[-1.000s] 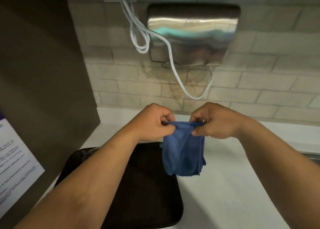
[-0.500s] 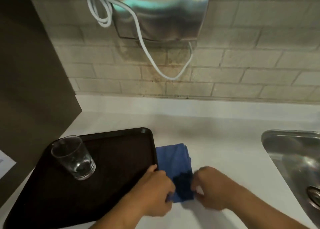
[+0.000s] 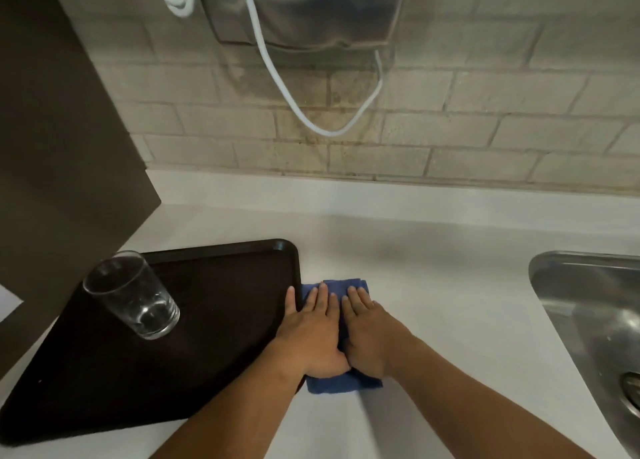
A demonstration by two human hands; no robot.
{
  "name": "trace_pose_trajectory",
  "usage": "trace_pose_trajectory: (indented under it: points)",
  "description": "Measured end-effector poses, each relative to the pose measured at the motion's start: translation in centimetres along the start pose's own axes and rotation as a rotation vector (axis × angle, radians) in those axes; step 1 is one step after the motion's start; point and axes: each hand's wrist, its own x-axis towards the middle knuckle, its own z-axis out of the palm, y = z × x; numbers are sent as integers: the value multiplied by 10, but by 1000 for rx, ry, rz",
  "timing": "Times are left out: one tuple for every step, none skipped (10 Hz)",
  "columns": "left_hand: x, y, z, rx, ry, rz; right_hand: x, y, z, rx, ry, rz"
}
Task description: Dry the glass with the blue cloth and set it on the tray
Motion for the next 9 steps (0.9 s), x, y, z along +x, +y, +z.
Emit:
trace_pose_trajectory:
  points:
    - [0, 1, 5, 43, 1, -2, 0, 2, 5, -26, -23, -9]
    - [-2, 3, 7, 65, 23, -9, 1, 5, 9, -1, -27, -19]
    - [-3, 4, 7, 65, 34, -7, -1, 6, 9, 13, -21, -32]
    - [-1, 3, 8, 56, 32, -10, -2, 5, 8, 20, -27, -29]
    - [-2, 2, 5, 26, 30, 1, 0, 4, 3, 20, -42, -16]
    - [-8, -5, -13, -124, 47, 52, 3, -3, -12, 25, 11, 19]
    - [-24, -27, -43, -232, 179, 63, 6, -25, -44, 32, 163, 17]
    - [-51, -65, -78, -175, 321, -8, 14, -58, -87, 67, 312, 20]
    - [-85, -107, -118, -113, 477, -127, 22, -96, -135, 71, 442, -10]
